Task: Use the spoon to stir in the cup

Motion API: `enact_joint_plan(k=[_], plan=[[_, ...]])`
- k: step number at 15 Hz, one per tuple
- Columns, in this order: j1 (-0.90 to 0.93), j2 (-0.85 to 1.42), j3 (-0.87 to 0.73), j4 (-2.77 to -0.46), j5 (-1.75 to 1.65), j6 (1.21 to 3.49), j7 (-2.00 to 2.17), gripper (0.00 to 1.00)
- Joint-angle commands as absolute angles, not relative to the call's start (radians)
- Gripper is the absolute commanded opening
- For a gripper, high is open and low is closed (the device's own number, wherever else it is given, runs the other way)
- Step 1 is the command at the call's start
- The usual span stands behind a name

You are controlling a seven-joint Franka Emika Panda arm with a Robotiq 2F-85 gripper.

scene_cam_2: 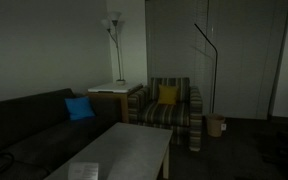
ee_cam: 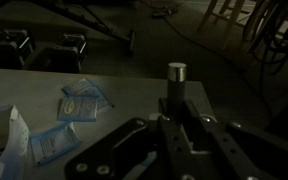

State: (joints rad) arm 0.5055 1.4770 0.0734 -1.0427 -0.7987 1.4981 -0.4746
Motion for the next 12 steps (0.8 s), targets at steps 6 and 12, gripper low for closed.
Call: enact_joint_plan(k=[6,12], plan=[[0.466,1.477,0.100,-1.043,-0.787,1.647,-0.432,0.04],[0.472,1.477,0.076,-1.038,-0.793,1.714,-0.459,0.16]])
